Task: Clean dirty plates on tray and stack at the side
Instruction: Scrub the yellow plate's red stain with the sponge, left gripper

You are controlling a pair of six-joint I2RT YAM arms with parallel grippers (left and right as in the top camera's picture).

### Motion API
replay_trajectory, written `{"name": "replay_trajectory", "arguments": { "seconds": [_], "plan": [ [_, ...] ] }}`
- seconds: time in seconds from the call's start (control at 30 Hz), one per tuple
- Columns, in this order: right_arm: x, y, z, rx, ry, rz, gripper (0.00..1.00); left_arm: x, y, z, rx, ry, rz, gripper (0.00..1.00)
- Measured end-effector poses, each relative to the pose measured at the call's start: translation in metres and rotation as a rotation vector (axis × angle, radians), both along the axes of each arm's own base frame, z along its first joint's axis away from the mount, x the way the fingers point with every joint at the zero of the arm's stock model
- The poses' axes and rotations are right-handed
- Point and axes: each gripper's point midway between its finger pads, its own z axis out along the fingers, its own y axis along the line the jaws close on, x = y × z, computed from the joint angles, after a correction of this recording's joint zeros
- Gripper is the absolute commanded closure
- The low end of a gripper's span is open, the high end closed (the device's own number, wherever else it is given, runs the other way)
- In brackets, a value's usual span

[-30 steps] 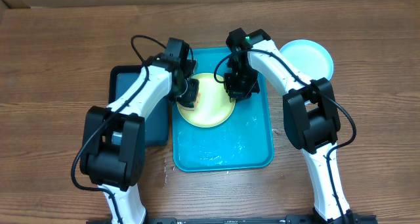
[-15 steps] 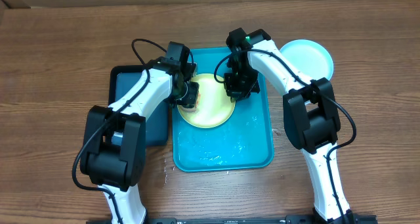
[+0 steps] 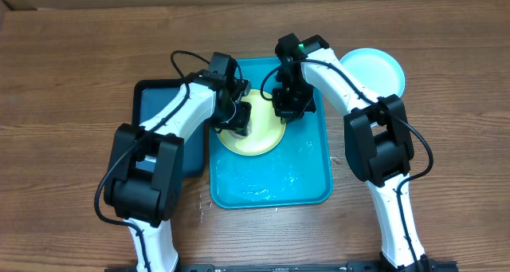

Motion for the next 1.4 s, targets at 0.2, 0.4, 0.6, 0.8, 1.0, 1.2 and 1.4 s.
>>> {"name": "replay_trajectory", "arguments": {
  "seconds": [0.2,0.4,0.6,0.8,1.0,1.2,1.4],
  "plan": [
    [0.001,0.001,0.001,0.007,-0.004,0.0,0.96,0.002,-0.01,0.023,-0.129,0.084,-0.022,0.96],
    [0.0,0.001,0.001,0.007,0.0,0.0,0.96,0.036,0.009,0.066,-0.09,-0.002,0.005,0.96],
    [-0.001,0.002,0.001,0.013,0.003,-0.001,0.96,0.03,0.009,0.056,-0.011,-0.004,-0.012,0.96],
    [-0.001,0.006,0.003,0.032,0.009,-0.003,0.96,0.006,0.007,0.02,0.104,0.034,-0.032,0.96],
    [-0.001,0.008,0.003,0.047,0.011,-0.004,0.96,0.001,0.011,0.01,0.15,0.035,-0.02,0.96],
    [-0.002,0.009,0.003,0.049,0.012,-0.005,0.96,0.007,0.012,0.01,0.158,0.009,-0.014,0.96],
    [-0.002,0.009,0.003,0.05,0.012,-0.005,0.96,0.012,0.019,0.009,0.199,-0.008,0.005,0.96]
  ]
}}
